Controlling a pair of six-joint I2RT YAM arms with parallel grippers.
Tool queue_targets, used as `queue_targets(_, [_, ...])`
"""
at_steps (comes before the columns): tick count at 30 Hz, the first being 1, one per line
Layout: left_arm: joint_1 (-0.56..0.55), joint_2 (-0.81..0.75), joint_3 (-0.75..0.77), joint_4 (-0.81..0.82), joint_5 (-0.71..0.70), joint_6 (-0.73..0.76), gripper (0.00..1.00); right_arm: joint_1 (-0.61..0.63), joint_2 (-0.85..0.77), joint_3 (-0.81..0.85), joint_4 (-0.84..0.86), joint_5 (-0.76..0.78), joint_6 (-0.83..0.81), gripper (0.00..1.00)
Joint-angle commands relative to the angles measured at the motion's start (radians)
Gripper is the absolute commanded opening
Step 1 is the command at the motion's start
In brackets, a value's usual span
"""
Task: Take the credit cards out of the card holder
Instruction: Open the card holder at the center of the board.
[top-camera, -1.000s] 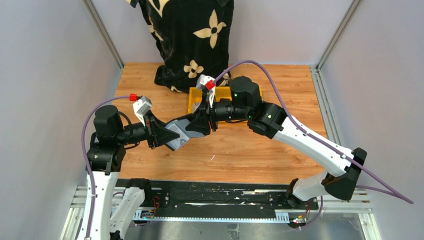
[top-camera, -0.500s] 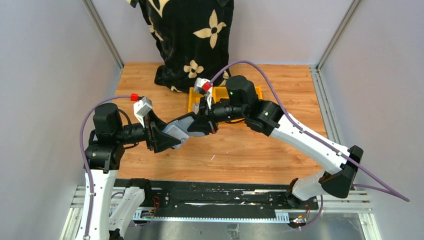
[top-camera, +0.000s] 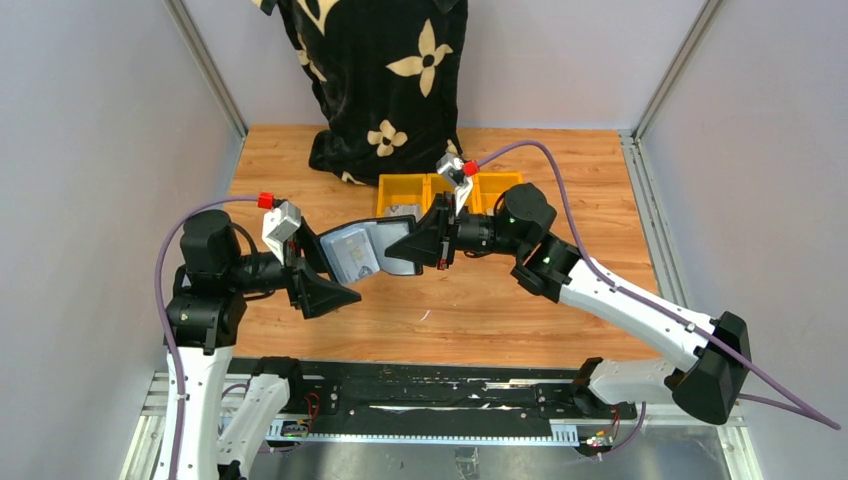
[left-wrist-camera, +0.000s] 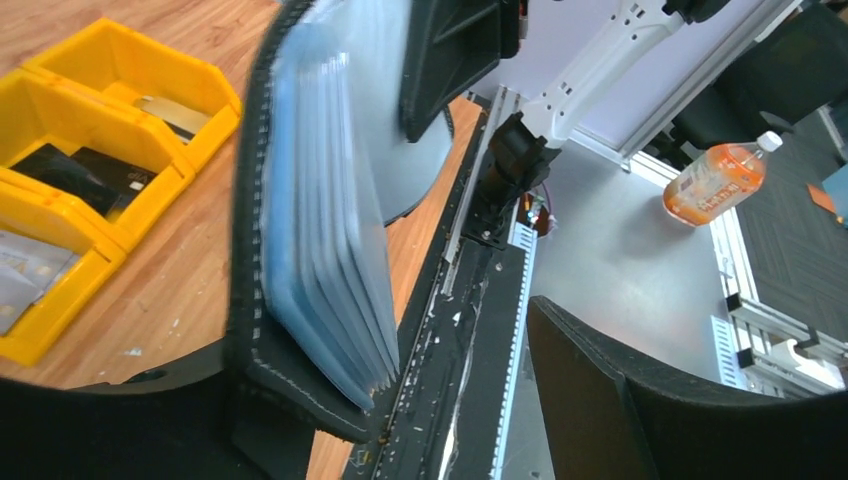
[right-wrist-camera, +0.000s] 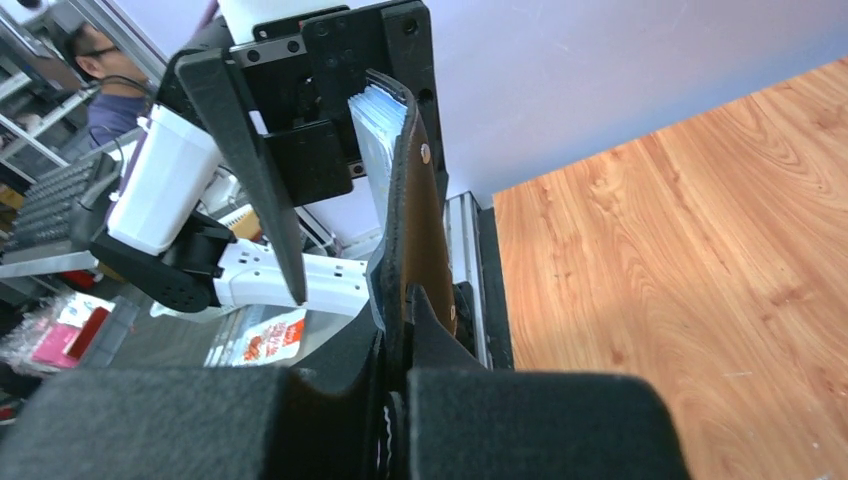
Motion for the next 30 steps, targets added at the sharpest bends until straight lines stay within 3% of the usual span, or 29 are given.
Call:
queue_targets(1, [0.002, 0.004, 0.016, 0.125, -0.059, -0.141, 0.72, 0.004, -0.042, -0.043, 0.203, 0.033, 0.097, 0.0])
queue_targets(6, [0.002, -0.088, -0.176, 0.865, -0.105, -0.722, 0.67, 0.014, -0.058, -0.077, 0.246, 0.037, 0.119, 0.0])
queue_targets(10, [0.002, -0.07, -0.192, 0.95, -0.09, -0.815, 0.55, 0.017, -0.072, -0.097, 0.267, 0.046, 0.133, 0.0])
queue_targets(18, [0.002, -0.043, -0.168, 0.932, -0.145, -0.827, 0.12, 0.02, -0.068, -0.118, 0.287, 0.046, 0.15, 0.01])
queue_targets(21, [0.002, -0.046, -0.133, 0.777, -0.193, -0.727, 0.03, 0.018, -0.074, -0.107, 0.218, 0.057, 0.123, 0.17])
queue_targets(23, [0.002, -0.042, -0.092, 0.61, -0.23, -0.599, 0.0, 0.0, -0.087, -0.088, 0.128, 0.08, 0.087, 0.38])
queue_targets(26, [0.002, -0.021, -0.028, 0.35, -0.326, -0.391, 0.0, -0.04, -0.113, -0.003, -0.116, 0.211, -0.008, 0.59])
queue_targets(30, [0.002, 0.038, 0.023, 0.127, -0.485, -0.233, 0.0, -0.049, -0.131, 0.121, -0.301, 0.385, -0.078, 0.66])
